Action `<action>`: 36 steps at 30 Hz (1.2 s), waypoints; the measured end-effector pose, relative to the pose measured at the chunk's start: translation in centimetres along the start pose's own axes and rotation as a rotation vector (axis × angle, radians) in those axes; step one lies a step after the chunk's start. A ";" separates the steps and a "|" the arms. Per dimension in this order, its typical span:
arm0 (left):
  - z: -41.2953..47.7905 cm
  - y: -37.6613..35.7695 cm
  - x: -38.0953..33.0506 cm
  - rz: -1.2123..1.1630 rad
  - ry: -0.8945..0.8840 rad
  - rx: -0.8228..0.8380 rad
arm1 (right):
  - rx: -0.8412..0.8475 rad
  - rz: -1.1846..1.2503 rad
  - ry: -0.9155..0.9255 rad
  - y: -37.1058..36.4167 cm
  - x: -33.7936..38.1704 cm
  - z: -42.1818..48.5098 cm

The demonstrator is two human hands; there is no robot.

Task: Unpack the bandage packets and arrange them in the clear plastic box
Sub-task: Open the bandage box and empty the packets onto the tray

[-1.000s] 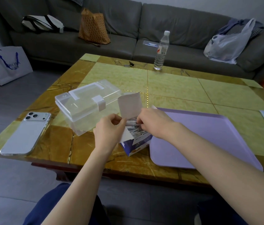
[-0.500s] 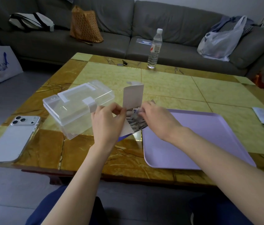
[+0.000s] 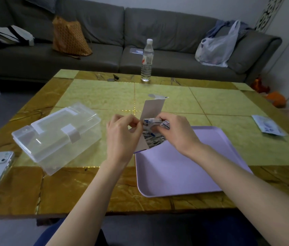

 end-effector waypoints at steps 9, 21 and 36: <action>2.7 -1.8 0.6 0.163 -0.009 -0.043 | -0.245 -0.024 -0.121 6.0 -4.9 -1.3; 0.7 -2.0 2.2 0.085 0.028 -0.018 | -0.093 -0.287 -0.220 3.9 -8.4 -1.4; -0.1 -1.6 2.4 0.019 0.042 -0.006 | -0.058 -0.568 -0.319 3.9 -8.3 -1.5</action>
Point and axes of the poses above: each hand's wrist, its own z-axis towards the middle knuckle, its own y-axis out of the back of the hand, x = y × z, the point moved 8 cm from there along z, towards the middle knuckle, and after that the axes turned 10 degrees about x, right-handed, at the moved point
